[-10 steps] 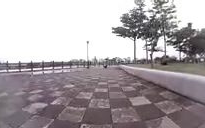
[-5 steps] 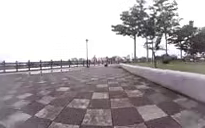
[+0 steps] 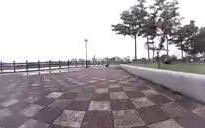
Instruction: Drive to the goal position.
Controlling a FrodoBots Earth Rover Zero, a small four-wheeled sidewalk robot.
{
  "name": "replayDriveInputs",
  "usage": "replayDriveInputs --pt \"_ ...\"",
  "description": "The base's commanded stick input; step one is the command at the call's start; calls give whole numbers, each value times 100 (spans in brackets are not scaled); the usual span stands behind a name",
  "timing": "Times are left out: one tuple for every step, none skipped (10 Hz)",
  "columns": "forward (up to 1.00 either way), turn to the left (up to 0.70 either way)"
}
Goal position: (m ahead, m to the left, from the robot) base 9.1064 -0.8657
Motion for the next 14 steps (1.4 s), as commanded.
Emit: replayDriveInputs --pt "100 0" --pt "100 0" --pt "100 0" --pt "100 0" --pt "100 0" --pt "100 0" --pt "100 0" --pt "100 0" --pt "100 0" --pt "100 0" --pt "100 0" --pt "100 0" --pt "100 0" --pt "100 0"
